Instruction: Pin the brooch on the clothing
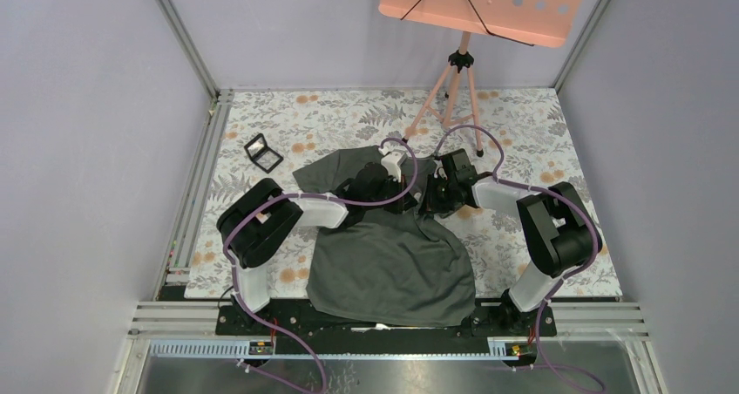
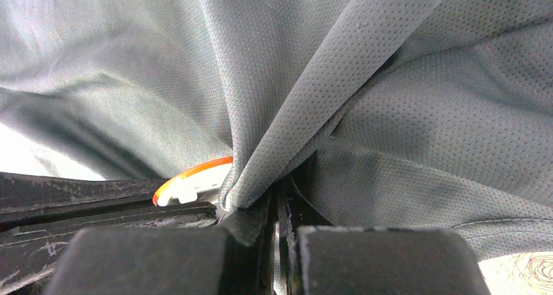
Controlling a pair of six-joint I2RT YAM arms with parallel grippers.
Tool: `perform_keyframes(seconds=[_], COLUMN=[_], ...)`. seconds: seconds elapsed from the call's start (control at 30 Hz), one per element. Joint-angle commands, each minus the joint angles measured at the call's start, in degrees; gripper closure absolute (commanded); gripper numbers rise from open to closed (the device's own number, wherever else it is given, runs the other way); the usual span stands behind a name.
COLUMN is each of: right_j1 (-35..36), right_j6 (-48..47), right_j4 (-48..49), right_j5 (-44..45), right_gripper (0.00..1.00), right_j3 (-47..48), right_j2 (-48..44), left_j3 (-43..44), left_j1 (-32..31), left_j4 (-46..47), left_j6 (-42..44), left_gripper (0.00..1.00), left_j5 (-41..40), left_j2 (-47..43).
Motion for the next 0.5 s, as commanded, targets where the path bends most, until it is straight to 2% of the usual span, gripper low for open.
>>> perform_keyframes(seconds=[0.0, 0.47], right_j1=[0.29, 0.09], right_j6=[1.13, 1.79], right_j4=[4.14, 1.68], right_j5=[0.23, 1.23], right_gripper=[1.0, 1.0], right_j3=[2.79, 2.15], right_j2=[1.09, -1.1], left_j3=[1.42, 0.4], left_j1=[-3.66, -3.71], left_j4=[9.51, 5.11], left_j6=[-1.18, 0.15], left_gripper=[1.0, 1.0], left_j5=[9.02, 7.39], left_j2=[-4.82, -8.5])
